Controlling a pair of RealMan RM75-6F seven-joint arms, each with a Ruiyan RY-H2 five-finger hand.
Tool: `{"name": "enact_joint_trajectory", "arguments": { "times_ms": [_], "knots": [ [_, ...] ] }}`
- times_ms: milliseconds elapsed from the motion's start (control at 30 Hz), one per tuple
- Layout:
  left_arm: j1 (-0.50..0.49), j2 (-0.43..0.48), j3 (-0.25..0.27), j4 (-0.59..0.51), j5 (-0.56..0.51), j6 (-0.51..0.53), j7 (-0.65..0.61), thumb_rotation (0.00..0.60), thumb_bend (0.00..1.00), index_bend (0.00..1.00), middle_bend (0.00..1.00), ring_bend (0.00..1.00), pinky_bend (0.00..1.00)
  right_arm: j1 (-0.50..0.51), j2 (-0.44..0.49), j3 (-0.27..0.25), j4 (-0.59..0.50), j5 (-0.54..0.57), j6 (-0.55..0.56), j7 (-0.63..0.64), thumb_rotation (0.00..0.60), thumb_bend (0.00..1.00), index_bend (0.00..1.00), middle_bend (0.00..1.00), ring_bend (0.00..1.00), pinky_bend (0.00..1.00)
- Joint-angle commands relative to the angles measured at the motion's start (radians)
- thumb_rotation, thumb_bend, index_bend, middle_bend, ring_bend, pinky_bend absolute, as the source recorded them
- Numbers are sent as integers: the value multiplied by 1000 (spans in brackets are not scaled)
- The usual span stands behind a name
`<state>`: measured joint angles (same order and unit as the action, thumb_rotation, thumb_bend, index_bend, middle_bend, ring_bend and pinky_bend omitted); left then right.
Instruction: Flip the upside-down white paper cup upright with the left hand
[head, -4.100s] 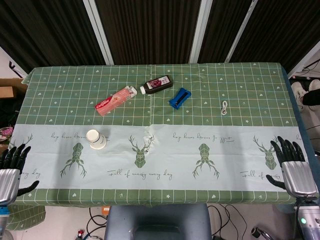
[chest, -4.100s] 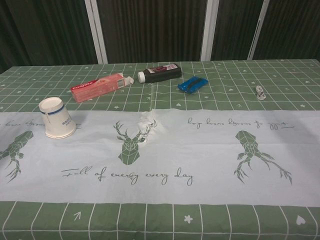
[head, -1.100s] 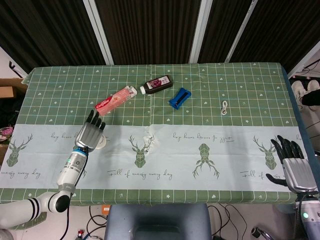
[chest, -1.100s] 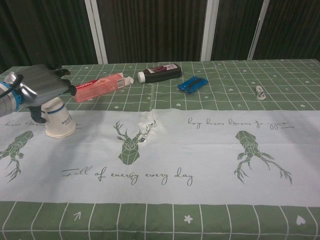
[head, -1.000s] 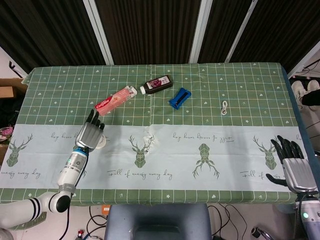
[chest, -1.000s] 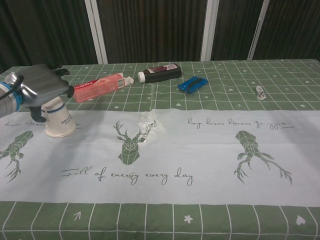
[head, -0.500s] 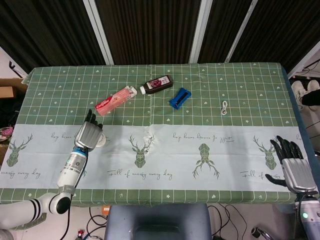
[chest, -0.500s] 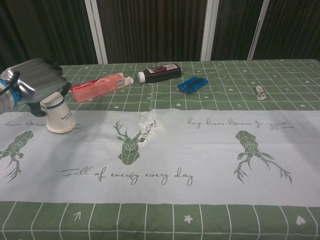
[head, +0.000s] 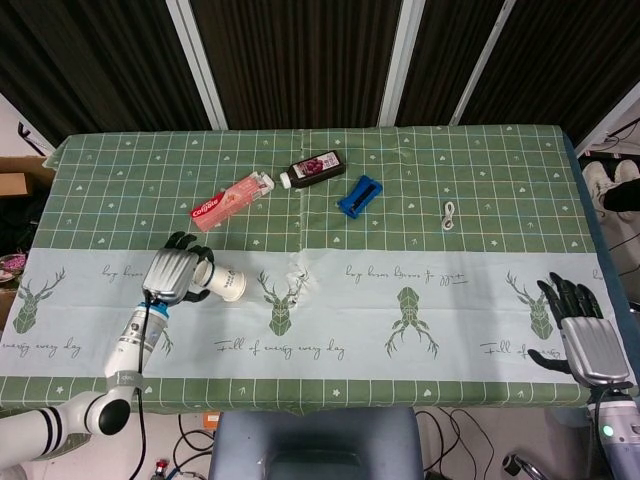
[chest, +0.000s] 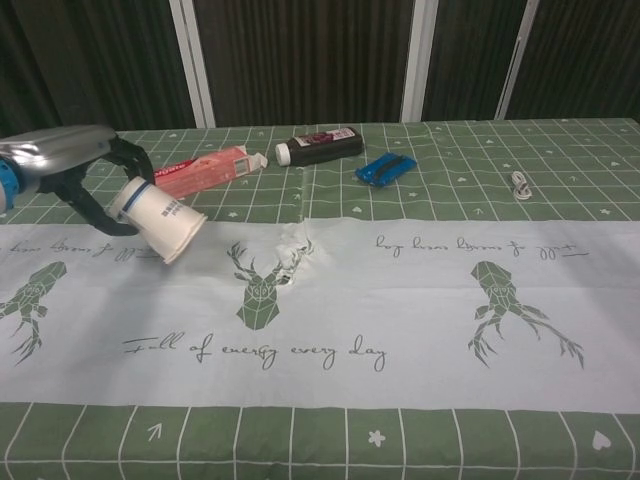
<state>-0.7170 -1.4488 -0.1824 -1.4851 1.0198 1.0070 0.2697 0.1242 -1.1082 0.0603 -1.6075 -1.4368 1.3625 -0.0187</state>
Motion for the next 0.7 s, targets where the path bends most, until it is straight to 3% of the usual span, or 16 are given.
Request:
{"name": "enact_joint_trajectory", "arguments": {
  "times_ms": [33,333,567,667,700],
  "knots": [
    [81,5,-42,41,136,-114,-449,600,194,431,421,157,141,1,1,-1,-3,1,-2,0,600,0,0,1,0,1],
    [112,-112,1,243,283,-103,-783,600,194,413,411,121,133,2,1,-4,-7,4,-7,-7,600,0,0,1,0,1],
    [110,-163,23,351,344,-79,-871,600,193,405,402,115,130,3,2,-3,-10,8,-10,-12,600,0,0,1,0,1],
    [105,-175,30,384,346,-88,-876,600,193,381,372,98,123,2,3,-4,-8,8,-8,-12,600,0,0,1,0,1],
    [104,-177,31,392,347,-90,-881,600,192,336,302,70,109,1,2,-4,-8,8,-7,-12,600,0,0,1,0,1]
  ]
}}
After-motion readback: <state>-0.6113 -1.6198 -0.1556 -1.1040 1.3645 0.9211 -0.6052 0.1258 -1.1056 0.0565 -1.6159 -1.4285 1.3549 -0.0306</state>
